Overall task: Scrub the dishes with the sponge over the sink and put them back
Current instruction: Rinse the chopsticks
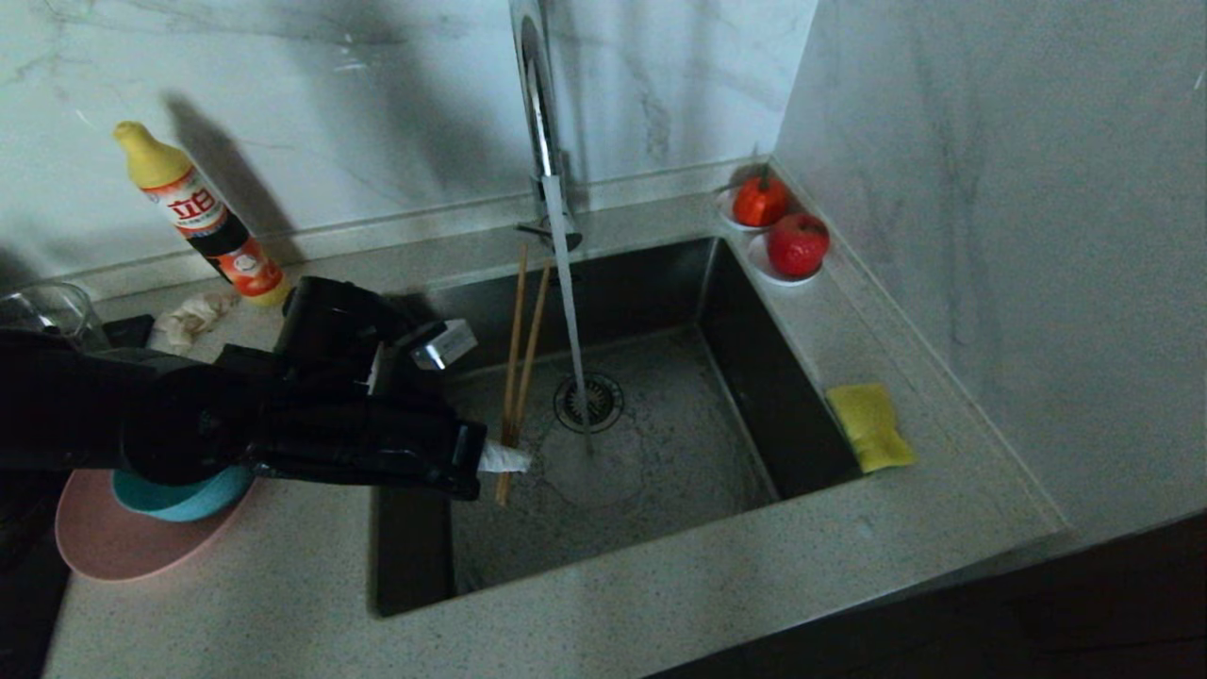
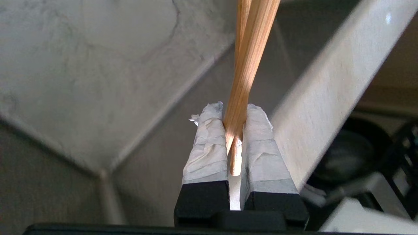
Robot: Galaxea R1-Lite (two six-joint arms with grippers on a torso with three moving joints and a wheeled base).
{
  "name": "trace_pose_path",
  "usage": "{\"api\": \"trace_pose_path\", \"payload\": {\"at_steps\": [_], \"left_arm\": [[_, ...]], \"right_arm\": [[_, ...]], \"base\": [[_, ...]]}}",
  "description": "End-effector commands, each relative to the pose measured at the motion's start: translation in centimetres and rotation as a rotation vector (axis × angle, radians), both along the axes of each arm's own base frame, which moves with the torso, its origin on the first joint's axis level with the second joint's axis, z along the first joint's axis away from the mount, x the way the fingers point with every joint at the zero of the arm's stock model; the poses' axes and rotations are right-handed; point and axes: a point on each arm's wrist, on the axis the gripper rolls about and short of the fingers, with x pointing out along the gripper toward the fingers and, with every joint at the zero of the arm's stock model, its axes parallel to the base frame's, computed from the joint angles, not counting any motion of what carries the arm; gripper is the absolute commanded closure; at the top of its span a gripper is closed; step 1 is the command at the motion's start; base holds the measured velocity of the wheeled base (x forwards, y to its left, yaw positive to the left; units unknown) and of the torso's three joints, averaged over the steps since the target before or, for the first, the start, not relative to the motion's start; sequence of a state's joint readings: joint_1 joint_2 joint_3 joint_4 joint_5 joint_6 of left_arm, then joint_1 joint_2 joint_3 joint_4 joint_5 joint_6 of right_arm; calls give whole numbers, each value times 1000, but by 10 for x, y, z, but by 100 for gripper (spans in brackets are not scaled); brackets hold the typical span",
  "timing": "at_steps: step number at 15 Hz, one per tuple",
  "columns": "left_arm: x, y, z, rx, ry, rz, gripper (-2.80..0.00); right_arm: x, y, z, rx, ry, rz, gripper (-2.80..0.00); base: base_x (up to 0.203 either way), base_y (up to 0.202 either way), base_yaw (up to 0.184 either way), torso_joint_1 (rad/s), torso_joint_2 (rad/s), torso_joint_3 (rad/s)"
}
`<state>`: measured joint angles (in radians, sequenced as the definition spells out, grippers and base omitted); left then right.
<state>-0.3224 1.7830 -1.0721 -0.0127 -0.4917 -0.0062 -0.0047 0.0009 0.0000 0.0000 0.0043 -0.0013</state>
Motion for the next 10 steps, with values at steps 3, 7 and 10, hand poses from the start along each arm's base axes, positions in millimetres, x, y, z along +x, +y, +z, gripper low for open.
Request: {"api": "trace_pose_path", "payload": {"at_steps": [3, 7, 10], "left_arm": [[24, -13, -12, -9, -8, -10, 0], [41, -19, -7, -19, -40, -10, 0], [57, -24, -9, -22, -52, -8, 0]], "right_arm": [[0, 0, 0, 0, 1, 0, 0], [0, 0, 0, 0, 1, 0, 0], [0, 0, 0, 0, 1, 0, 0]], "base": [[0, 0, 0, 0, 0, 0], [0, 0, 0, 0, 0, 0], [0, 0, 0, 0, 0, 0]]}}
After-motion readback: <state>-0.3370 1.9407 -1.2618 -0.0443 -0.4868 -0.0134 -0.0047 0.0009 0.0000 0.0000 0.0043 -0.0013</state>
